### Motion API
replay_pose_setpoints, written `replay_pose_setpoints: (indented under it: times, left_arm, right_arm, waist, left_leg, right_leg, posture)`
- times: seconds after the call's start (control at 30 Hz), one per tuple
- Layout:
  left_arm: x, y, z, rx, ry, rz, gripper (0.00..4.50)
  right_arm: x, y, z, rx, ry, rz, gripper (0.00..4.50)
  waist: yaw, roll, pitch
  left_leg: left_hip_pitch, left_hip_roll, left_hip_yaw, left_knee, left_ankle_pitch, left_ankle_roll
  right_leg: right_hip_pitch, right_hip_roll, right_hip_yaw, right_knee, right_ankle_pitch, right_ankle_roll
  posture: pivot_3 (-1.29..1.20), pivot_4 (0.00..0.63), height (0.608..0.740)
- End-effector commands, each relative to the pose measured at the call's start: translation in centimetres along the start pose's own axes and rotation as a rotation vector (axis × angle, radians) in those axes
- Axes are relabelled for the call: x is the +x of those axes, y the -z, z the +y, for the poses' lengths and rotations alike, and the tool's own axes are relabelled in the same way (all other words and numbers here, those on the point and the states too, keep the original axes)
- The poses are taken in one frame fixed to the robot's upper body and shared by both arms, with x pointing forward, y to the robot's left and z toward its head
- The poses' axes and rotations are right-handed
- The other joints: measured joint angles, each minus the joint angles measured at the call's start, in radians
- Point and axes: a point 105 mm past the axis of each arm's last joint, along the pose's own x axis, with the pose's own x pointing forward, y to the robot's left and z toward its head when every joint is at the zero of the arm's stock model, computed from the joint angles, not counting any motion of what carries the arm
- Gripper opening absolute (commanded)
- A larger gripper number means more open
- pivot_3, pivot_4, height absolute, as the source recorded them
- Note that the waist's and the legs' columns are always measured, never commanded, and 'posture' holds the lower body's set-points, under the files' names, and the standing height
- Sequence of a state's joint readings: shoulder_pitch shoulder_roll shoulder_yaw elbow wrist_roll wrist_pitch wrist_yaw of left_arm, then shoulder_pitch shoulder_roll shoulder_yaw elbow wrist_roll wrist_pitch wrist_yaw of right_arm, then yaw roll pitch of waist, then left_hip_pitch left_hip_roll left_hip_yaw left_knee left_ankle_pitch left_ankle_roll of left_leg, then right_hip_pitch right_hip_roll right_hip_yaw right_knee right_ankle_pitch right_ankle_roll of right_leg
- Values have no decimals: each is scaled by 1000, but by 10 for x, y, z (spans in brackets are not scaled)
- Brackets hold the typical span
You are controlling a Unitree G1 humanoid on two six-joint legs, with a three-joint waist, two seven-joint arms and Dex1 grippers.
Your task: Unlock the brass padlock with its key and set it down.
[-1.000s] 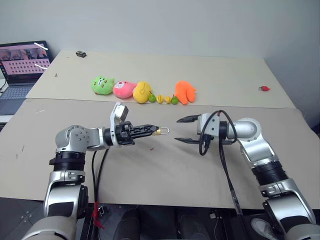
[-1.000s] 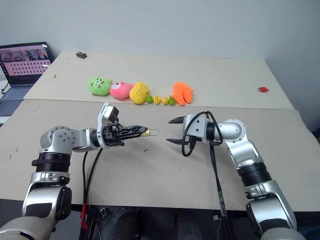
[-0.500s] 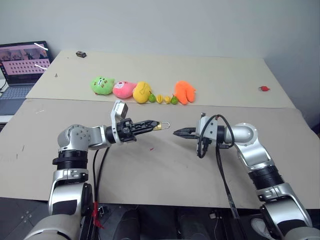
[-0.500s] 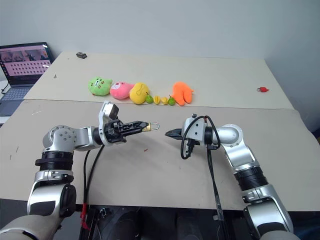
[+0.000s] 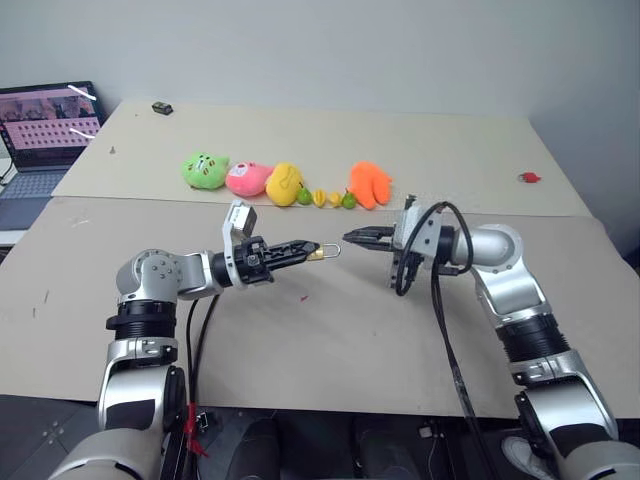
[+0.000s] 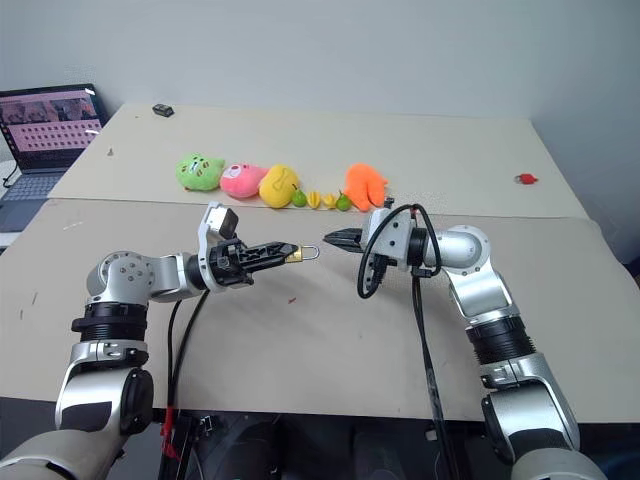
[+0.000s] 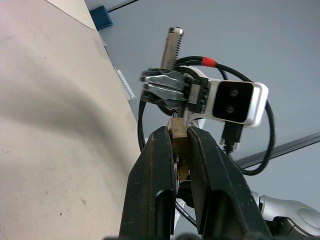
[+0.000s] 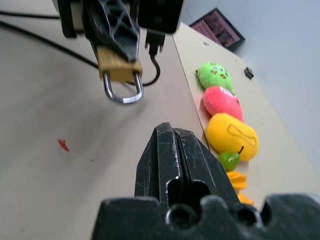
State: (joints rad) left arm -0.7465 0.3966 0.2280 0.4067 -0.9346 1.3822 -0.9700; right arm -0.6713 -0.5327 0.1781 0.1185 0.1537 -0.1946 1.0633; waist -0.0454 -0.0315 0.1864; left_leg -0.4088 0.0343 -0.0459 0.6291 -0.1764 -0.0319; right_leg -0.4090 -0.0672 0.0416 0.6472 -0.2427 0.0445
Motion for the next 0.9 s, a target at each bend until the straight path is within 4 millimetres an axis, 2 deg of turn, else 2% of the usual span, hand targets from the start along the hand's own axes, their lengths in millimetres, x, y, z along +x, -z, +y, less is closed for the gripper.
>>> replay_pose_setpoints:
  times: [0.03,0.2,0.27,0.7,0.9]
  left_arm:
    - [-1,-9,-10,27,30,-23,0]
    - [-1,-9,-9,27,28,-26,0]
    - [0,-9,-10,28,29,-22,0]
    - [0,-10,-10,32,25,-29,0]
    - [0,-12,-11,35,27,-38,0]
  right_arm:
    - [-5,-23,-6,-22,5,-66,33]
    - [-3,-40,-20,15,56,-136,33]
    - [-1,-41,-15,17,33,-137,33]
    - [12,-23,24,92,-82,-105,33]
    - [17,-18,25,94,-83,-94,33]
  waist:
    - [1,0,0]
    - [3,0,0]
    - [2,0,0]
    - [2,0,0]
    - [2,0,0]
  left_leg:
    - [0,0,0,0,0,0]
    - [0,0,0,0,0,0]
    - [0,0,0,0,0,0]
    - [0,0,0,0,0,0]
    - [0,0,0,0,0,0]
  right_leg:
    - [0,0,0,0,0,0]
    - [0,0,0,0,0,0]
    - [0,0,0,0,0,-1]
    - [0,0,0,0,0,0]
    - [0,0,0,0,0,0]
  posture:
    - [0,150,722]
    - [0,150,722]
    - [0,150,722]
    - [0,150,722]
    - [0,150,722]
